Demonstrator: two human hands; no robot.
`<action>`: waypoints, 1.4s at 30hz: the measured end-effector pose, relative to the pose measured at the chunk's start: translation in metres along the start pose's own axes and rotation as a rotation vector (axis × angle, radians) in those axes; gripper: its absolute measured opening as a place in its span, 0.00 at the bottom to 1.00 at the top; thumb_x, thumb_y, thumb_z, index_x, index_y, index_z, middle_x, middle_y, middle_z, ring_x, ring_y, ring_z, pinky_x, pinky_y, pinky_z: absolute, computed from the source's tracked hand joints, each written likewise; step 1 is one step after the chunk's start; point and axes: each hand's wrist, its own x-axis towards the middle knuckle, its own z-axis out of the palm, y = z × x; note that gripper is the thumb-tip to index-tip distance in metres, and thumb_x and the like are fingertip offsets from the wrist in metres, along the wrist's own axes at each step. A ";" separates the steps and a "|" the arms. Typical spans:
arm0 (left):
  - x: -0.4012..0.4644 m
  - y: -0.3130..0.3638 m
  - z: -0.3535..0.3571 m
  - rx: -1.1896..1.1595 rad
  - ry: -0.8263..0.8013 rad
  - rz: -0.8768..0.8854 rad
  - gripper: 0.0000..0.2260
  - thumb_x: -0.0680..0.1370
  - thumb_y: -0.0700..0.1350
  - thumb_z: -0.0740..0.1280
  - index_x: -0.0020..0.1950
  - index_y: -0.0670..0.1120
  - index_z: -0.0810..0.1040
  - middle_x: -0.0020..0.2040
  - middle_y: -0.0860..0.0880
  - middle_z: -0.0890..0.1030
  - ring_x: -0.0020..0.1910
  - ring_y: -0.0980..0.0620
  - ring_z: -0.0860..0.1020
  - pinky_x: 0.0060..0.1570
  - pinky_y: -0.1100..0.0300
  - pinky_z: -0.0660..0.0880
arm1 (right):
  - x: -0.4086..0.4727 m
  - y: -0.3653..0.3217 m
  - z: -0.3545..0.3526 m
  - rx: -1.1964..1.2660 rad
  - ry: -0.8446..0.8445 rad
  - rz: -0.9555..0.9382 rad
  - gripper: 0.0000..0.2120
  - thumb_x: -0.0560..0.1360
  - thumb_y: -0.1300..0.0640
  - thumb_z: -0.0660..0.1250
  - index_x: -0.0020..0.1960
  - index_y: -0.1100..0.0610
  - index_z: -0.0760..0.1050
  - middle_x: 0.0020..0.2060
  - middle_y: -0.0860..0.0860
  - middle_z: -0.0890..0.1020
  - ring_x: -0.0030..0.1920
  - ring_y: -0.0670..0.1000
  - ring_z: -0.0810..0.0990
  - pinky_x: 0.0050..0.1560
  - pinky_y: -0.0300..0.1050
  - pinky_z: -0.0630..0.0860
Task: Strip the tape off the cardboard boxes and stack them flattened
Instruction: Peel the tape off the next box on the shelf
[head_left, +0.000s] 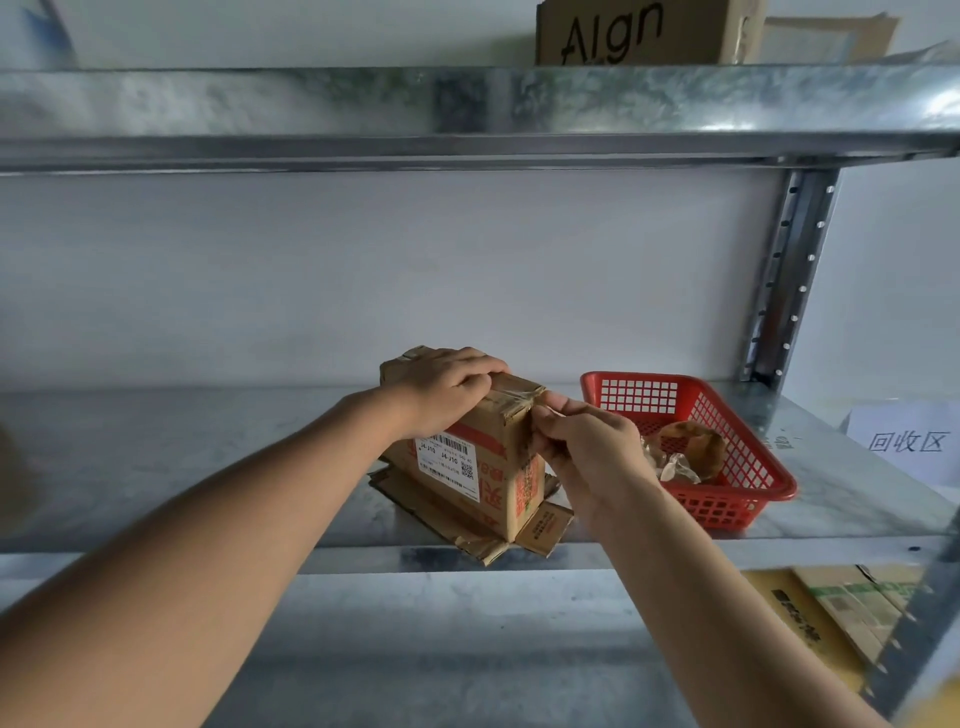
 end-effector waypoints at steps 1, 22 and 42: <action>-0.001 0.001 -0.001 0.002 0.000 0.002 0.20 0.86 0.54 0.49 0.74 0.61 0.72 0.74 0.60 0.71 0.73 0.56 0.66 0.70 0.52 0.62 | 0.001 -0.005 0.000 0.017 -0.035 0.021 0.06 0.77 0.73 0.69 0.47 0.66 0.83 0.38 0.58 0.84 0.35 0.49 0.81 0.41 0.41 0.82; -0.006 0.006 -0.009 -0.006 -0.060 0.075 0.28 0.74 0.77 0.50 0.69 0.68 0.71 0.68 0.64 0.74 0.66 0.61 0.70 0.66 0.51 0.65 | 0.029 -0.048 -0.026 -1.232 -0.441 -0.761 0.17 0.69 0.54 0.82 0.54 0.39 0.85 0.62 0.39 0.77 0.51 0.38 0.81 0.48 0.34 0.80; -0.008 0.019 -0.025 -0.019 -0.192 -0.098 0.39 0.59 0.87 0.56 0.69 0.75 0.67 0.66 0.64 0.76 0.65 0.55 0.75 0.66 0.43 0.72 | 0.061 -0.051 -0.003 -1.241 -0.165 -0.688 0.07 0.82 0.55 0.68 0.47 0.45 0.79 0.44 0.39 0.83 0.46 0.45 0.83 0.45 0.43 0.78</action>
